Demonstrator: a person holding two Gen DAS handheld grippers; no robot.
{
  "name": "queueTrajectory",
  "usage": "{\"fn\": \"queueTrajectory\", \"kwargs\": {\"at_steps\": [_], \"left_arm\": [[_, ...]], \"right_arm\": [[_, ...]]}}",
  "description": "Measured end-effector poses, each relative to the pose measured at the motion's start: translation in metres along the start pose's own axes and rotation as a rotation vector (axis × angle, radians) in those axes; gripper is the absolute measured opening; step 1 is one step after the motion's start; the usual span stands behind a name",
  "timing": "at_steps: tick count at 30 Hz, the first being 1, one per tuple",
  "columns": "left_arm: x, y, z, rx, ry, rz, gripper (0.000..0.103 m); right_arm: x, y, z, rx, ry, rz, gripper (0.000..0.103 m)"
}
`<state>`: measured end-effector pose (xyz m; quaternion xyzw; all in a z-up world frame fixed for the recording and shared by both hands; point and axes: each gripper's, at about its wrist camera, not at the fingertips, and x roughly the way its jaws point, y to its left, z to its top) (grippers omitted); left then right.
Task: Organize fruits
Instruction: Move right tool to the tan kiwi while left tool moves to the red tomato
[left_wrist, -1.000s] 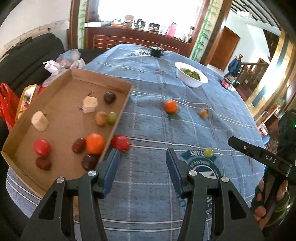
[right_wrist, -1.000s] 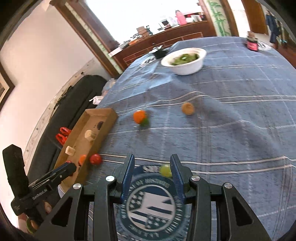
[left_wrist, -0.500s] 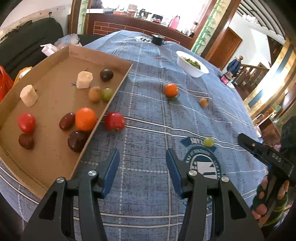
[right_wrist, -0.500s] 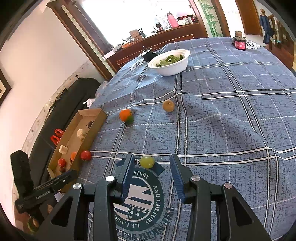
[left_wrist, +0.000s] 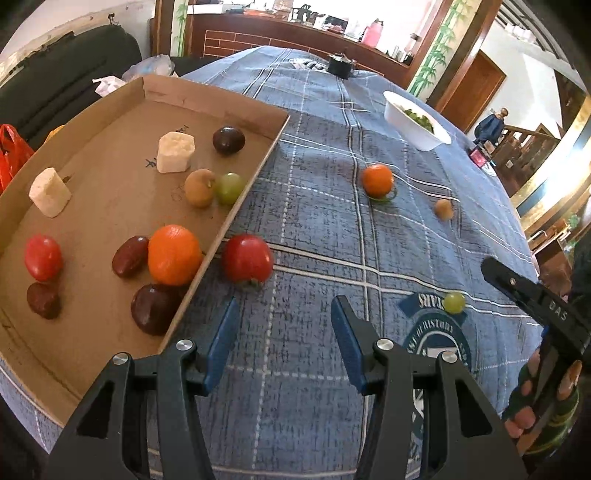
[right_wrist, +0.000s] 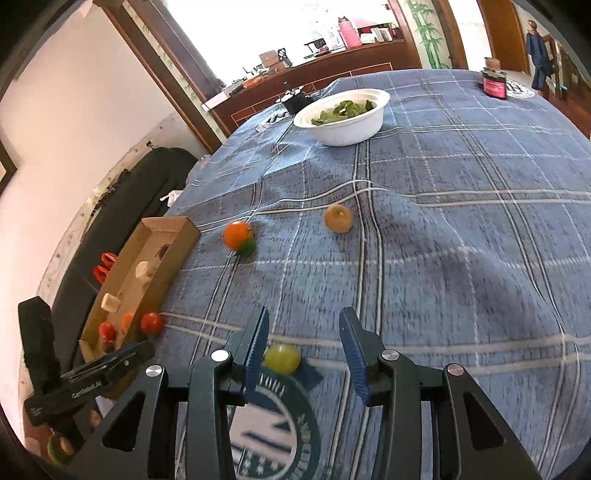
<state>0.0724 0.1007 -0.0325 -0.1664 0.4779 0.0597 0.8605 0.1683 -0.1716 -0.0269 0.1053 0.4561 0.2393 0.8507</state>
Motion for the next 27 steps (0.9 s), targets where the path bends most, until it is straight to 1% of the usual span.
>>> {"fn": "queueTrajectory", "kwargs": {"at_steps": [5, 10, 14, 16, 18, 20, 23, 25, 27], "left_arm": [[0.009, -0.001, 0.009, 0.002, -0.004, 0.025, 0.050], [0.016, -0.004, 0.020, 0.014, -0.010, 0.030, 0.050], [0.022, -0.010, 0.024, 0.040, -0.017, 0.023, 0.050], [0.024, -0.014, 0.025, 0.061, -0.018, 0.037, 0.050], [0.024, -0.016, 0.024, 0.077, -0.020, 0.051, 0.050], [0.024, -0.016, 0.024, 0.081, -0.019, 0.050, 0.050], [0.024, -0.015, 0.026, 0.072, -0.014, 0.050, 0.050], [0.025, -0.014, 0.029, 0.062, -0.021, 0.069, 0.050], [0.027, -0.014, 0.031, 0.055, -0.022, 0.072, 0.050]], "right_arm": [[0.030, 0.002, 0.023, -0.038, 0.008, -0.041, 0.041], [0.055, 0.002, 0.044, -0.078, 0.004, -0.108, 0.039], [0.076, 0.000, 0.058, -0.104, 0.018, -0.163, 0.032], [0.085, -0.002, 0.060, -0.105, 0.037, -0.164, 0.030], [0.086, -0.003, 0.060, -0.111, 0.027, -0.166, 0.028], [0.086, -0.003, 0.060, -0.118, 0.027, -0.168, 0.028], [0.085, -0.007, 0.060, -0.107, 0.021, -0.149, 0.027], [0.084, -0.009, 0.060, -0.096, 0.017, -0.137, 0.024], [0.084, -0.011, 0.061, -0.086, 0.017, -0.125, 0.024]]}}
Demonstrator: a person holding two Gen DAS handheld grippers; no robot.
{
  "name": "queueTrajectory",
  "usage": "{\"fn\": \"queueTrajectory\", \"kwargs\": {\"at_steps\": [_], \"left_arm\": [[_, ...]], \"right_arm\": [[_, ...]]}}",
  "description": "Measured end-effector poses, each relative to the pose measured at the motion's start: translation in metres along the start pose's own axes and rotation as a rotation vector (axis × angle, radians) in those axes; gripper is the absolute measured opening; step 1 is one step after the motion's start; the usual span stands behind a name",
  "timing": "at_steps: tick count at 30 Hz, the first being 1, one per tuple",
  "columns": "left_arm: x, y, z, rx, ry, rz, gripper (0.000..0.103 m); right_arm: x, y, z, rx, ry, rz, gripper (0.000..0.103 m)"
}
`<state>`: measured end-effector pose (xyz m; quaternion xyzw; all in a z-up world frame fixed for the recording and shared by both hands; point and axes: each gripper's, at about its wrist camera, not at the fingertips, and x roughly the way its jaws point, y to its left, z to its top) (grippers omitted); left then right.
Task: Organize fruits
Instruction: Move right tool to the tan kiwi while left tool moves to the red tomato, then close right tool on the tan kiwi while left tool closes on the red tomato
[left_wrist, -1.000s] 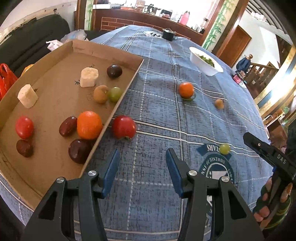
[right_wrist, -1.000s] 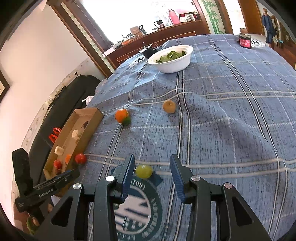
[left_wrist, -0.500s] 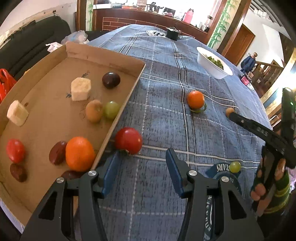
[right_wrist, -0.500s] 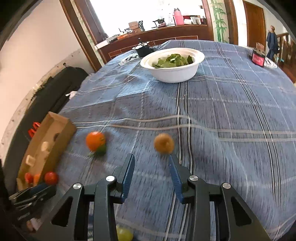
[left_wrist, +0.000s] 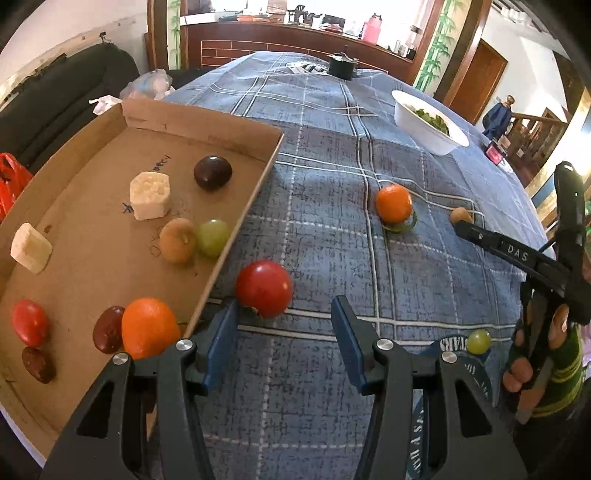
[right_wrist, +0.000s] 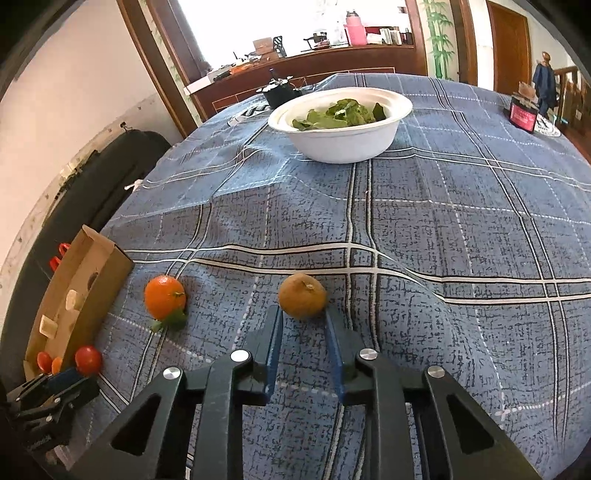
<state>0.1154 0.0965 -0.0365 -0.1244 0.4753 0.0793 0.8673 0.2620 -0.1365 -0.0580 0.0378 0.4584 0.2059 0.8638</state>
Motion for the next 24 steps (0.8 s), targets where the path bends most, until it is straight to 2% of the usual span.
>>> {"fn": "queueTrajectory", "kwargs": {"at_steps": [8, 10, 14, 16, 17, 22, 24], "left_arm": [[0.010, -0.014, 0.002, 0.051, -0.017, 0.097, 0.050], [0.015, -0.020, 0.004, 0.067, -0.011, 0.095, 0.050], [0.021, -0.025, 0.007, 0.093, -0.009, 0.121, 0.034], [0.018, -0.019, 0.010, 0.074, -0.015, 0.092, 0.031], [0.016, -0.014, 0.011, 0.057, -0.015, 0.055, 0.031], [0.009, -0.014, 0.007, 0.044, -0.013, 0.017, 0.031], [0.004, -0.018, 0.004, 0.052, -0.021, 0.012, 0.030]], "right_arm": [[0.000, 0.001, 0.000, -0.002, 0.003, 0.033, 0.023], [0.000, 0.001, 0.000, -0.001, 0.003, 0.037, 0.023], [0.000, -0.002, 0.001, 0.005, 0.003, 0.049, 0.022], [0.000, -0.003, 0.001, 0.009, 0.003, 0.056, 0.022], [-0.001, -0.004, 0.001, 0.016, 0.005, 0.066, 0.022], [-0.006, -0.004, 0.000, 0.030, 0.006, 0.096, 0.020], [-0.013, -0.003, -0.002, 0.038, 0.000, 0.113, 0.003]]}}
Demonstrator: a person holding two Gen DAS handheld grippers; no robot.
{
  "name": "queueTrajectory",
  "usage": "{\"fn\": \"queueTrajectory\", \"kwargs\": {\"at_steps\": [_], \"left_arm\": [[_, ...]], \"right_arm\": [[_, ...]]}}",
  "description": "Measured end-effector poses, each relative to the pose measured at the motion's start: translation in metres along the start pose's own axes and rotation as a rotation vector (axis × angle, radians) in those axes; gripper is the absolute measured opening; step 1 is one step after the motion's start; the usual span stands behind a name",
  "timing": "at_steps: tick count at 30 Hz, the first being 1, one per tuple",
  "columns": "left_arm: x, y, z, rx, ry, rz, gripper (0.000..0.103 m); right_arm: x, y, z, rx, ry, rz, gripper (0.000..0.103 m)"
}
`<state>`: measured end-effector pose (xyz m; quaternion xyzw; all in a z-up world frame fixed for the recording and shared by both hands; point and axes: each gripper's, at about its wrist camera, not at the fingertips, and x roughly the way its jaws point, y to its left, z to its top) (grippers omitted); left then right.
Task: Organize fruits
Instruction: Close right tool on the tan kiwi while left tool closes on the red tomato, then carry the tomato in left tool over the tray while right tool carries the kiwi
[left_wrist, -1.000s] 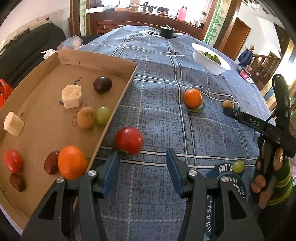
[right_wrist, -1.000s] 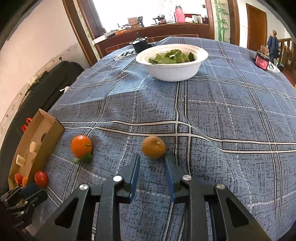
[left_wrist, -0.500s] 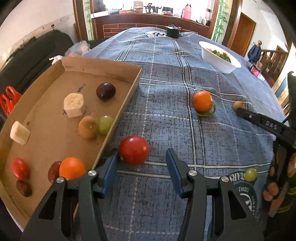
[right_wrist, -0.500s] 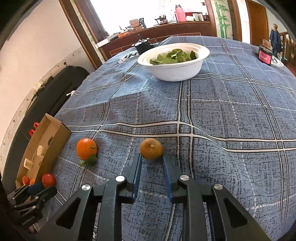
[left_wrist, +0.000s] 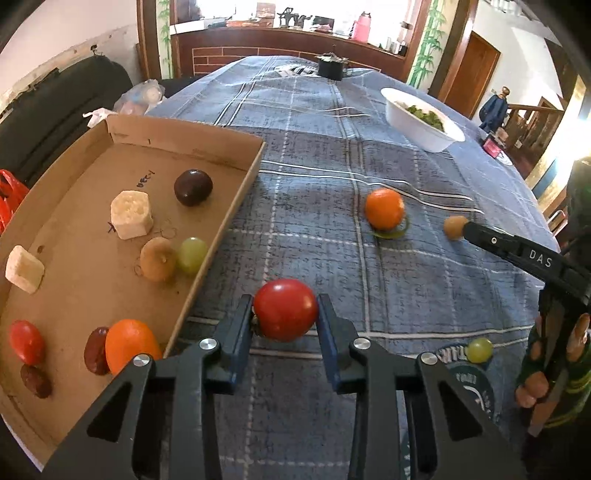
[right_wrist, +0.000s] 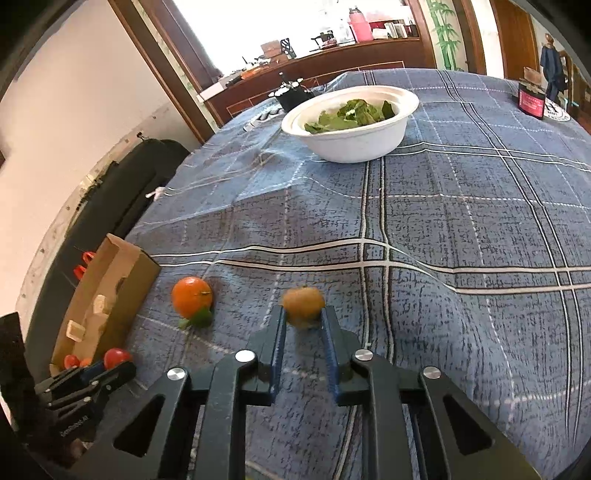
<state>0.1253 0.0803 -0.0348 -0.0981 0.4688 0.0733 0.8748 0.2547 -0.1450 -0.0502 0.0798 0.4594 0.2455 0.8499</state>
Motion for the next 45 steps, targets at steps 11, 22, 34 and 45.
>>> {"fn": "queueTrajectory", "kwargs": {"at_steps": [11, 22, 34, 45], "left_arm": [[-0.029, -0.009, -0.010, 0.017, -0.035, -0.021, 0.031], [-0.040, -0.007, -0.011, 0.013, -0.053, -0.039, 0.031], [-0.065, -0.012, -0.016, 0.055, -0.114, -0.007, 0.031], [-0.083, -0.006, -0.022, 0.047, -0.144, -0.018, 0.031]], "right_arm": [[-0.025, -0.002, -0.023, 0.055, -0.009, 0.015, 0.019], [-0.002, 0.019, -0.002, -0.046, -0.032, -0.122, 0.032], [-0.006, 0.017, -0.010, -0.051, -0.015, -0.137, 0.026], [-0.072, 0.077, -0.037, -0.149, -0.110, -0.163, 0.026]]}}
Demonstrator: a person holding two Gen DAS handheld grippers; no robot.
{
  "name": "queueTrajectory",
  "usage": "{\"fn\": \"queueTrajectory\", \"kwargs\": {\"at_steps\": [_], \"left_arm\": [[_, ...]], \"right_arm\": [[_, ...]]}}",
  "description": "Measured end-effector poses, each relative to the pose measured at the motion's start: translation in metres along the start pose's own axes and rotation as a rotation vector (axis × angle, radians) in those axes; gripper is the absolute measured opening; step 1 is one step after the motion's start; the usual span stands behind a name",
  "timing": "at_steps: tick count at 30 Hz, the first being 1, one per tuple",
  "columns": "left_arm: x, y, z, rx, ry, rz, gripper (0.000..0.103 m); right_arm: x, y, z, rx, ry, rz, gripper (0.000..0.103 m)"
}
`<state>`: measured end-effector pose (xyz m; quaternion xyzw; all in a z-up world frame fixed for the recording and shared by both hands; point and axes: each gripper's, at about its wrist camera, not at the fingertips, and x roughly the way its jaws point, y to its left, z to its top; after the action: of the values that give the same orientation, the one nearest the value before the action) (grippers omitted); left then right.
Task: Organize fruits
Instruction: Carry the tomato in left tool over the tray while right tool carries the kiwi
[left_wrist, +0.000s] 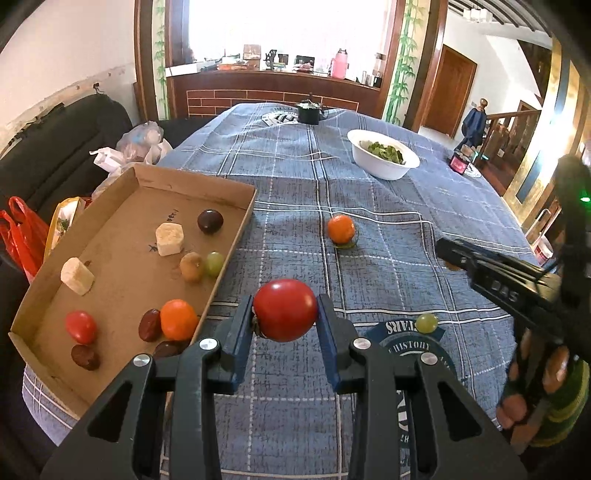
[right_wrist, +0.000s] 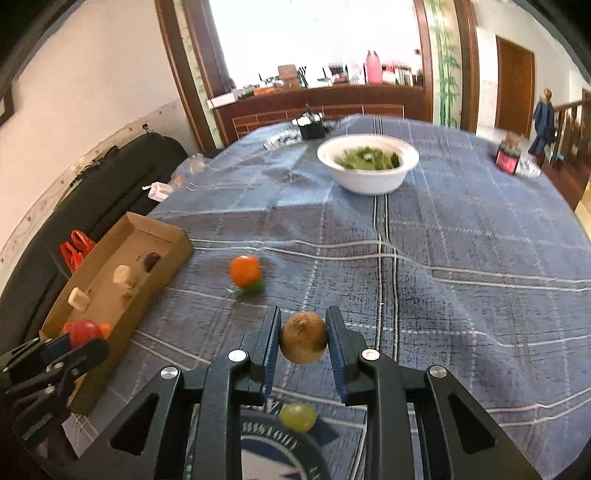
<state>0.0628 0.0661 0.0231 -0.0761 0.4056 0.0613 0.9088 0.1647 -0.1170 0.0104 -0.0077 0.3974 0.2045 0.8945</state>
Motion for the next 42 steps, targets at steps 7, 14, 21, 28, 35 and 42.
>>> {"fn": "queueTrajectory", "kwargs": {"at_steps": [7, 14, 21, 28, 35, 42], "left_arm": [[-0.011, 0.005, -0.004, -0.005, -0.013, 0.006, 0.031], [-0.023, 0.010, -0.007, -0.010, -0.030, 0.010, 0.031], [-0.034, 0.017, -0.009, -0.017, -0.052, 0.028, 0.031], [-0.039, 0.029, -0.008, -0.026, -0.066, 0.097, 0.031], [-0.044, 0.045, -0.008, -0.037, -0.087, 0.175, 0.031], [-0.045, 0.065, -0.009, -0.062, -0.092, 0.215, 0.031]], "right_arm": [[-0.035, 0.019, -0.001, -0.035, -0.050, -0.048, 0.026], [-0.053, 0.030, -0.006, -0.047, -0.073, -0.052, 0.026], [-0.065, 0.043, -0.009, -0.067, -0.095, -0.050, 0.026], [-0.070, 0.051, -0.012, -0.053, -0.090, 0.014, 0.026], [-0.066, 0.060, -0.014, -0.014, -0.059, 0.150, 0.025], [-0.059, 0.072, -0.012, 0.024, -0.037, 0.249, 0.025]]}}
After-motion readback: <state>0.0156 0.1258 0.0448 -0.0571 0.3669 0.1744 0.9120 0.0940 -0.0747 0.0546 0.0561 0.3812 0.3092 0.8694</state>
